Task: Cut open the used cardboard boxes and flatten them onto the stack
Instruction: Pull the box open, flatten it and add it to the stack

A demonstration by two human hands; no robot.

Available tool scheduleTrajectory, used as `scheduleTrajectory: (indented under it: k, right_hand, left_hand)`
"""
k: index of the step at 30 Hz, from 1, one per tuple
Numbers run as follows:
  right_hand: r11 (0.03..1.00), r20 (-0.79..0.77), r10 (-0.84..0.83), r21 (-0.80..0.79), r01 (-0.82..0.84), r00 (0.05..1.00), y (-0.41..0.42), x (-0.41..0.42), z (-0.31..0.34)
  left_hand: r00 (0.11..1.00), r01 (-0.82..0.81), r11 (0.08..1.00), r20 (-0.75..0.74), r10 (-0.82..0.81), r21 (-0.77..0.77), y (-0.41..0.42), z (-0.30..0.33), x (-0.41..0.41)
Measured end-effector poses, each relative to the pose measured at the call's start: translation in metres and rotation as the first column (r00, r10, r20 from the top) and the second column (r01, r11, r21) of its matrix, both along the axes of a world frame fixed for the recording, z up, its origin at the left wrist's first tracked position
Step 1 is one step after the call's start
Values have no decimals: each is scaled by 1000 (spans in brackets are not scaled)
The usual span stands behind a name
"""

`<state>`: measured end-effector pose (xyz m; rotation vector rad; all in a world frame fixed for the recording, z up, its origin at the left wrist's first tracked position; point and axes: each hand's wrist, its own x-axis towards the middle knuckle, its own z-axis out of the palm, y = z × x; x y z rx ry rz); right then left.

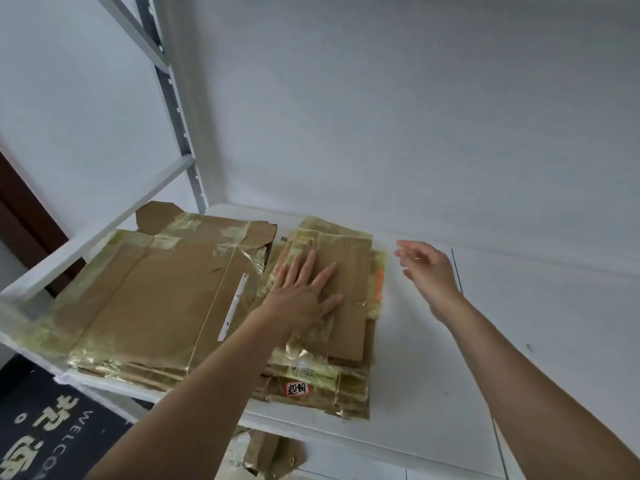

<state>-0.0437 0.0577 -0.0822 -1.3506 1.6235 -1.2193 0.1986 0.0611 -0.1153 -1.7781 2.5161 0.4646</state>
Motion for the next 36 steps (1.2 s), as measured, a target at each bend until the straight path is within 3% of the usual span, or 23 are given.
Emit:
scheduleTrajectory:
  k: [2,5,10,20,27,30,33,36]
  right_hand:
    - [976,185,-152,182,118,971,-25,-11,-8]
    - [903,333,-156,430,-2,930,-58,-10,-26]
    - [863,341,14,471,-184,940,-96,13,-48]
    - [903,461,254,203,-380,850,-121,14,-18]
    - [979,495,106,99,-176,863,-126,4,17]
    - [998,555,55,-39,-40,830,-121,1,36]
    - [963,634,28,-224,148,773,-104,-1,67]
    - [908,626,-66,-285,307,777,-79,-5,95]
  left_hand:
    - [1000,3,999,-13,-4,-48,3,-6,3]
    - [1000,8,989,-8,-9,-145,7,-12,1]
    - [999,4,983,-31,-10,-181,10,-12,4]
    - [999,22,983,-33,-29,-181,18,11,8]
    - [999,38,980,-16,-42,-196,27,14,5]
    - [999,24,981,-25,-29,-190,24,8,6]
    - [999,-28,990,-21,25,-141,20,1,5]
    - [994,-55,995,-104,46,-79,15,4,1]
